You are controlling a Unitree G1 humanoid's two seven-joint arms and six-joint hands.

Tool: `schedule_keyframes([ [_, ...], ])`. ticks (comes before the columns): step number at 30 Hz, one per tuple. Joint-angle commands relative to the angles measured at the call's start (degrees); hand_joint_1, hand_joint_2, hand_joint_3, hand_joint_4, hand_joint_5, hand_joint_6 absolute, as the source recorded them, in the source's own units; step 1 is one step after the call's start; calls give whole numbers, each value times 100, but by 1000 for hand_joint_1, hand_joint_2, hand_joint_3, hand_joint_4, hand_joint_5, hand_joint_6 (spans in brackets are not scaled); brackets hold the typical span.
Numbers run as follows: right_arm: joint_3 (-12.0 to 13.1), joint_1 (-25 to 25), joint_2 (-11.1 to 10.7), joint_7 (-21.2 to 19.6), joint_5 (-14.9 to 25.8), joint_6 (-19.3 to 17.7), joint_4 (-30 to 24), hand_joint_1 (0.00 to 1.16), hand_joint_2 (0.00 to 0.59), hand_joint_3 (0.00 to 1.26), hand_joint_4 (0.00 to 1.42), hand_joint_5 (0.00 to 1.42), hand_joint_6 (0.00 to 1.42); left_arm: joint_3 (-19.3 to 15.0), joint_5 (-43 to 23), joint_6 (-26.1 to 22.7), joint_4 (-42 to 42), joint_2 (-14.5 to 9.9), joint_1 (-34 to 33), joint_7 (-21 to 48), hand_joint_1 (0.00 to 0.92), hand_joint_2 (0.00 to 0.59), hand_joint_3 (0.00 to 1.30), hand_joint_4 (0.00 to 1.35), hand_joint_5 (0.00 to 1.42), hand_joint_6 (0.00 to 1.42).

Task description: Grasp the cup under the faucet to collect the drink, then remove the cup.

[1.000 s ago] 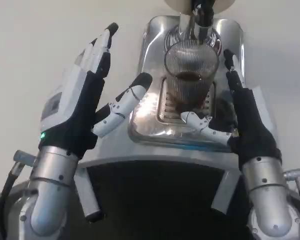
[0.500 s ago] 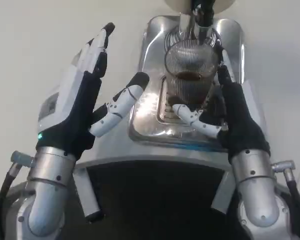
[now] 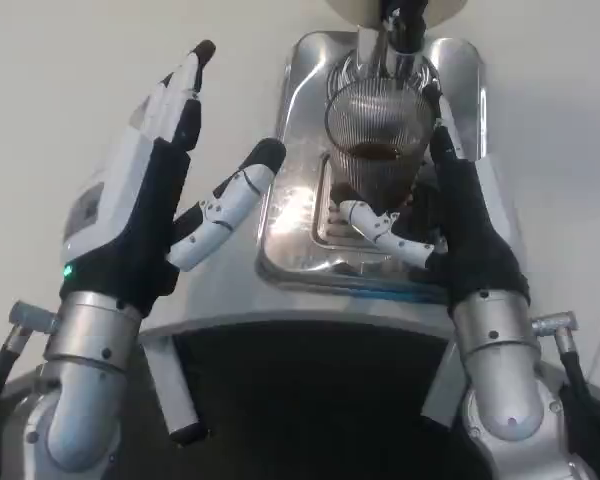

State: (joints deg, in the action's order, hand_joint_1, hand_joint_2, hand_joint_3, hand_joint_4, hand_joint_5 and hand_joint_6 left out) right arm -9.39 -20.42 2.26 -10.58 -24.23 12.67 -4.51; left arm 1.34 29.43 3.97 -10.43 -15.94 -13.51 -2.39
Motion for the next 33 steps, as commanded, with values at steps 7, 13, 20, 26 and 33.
schedule_keyframes([
  [7,-192,-113,281,-896,-457,-169,158,1162,411,415,411,487,678,-49,-30,-78,-16,-51,94,8,0,211,0,0,0,0],
  [13,-307,-47,388,-1342,-738,-224,178,1162,455,605,596,666,876,-77,-43,-88,-35,-69,125,16,0,206,0,0,0,0],
  [20,-331,32,427,-1524,-788,-238,124,1162,424,730,749,815,1049,-80,-55,-69,-23,-84,104,28,0,206,0,0,0,0],
  [26,-285,71,404,-1555,-728,-239,128,1162,410,781,825,886,1143,-75,-57,-75,-11,-74,103,24,0,206,0,0,0,0],
  [33,-299,118,417,-1454,-657,-171,-39,1162,402,821,883,937,1204,-66,-67,-61,32,-73,74,23,0,208,0,0,0,0],
])
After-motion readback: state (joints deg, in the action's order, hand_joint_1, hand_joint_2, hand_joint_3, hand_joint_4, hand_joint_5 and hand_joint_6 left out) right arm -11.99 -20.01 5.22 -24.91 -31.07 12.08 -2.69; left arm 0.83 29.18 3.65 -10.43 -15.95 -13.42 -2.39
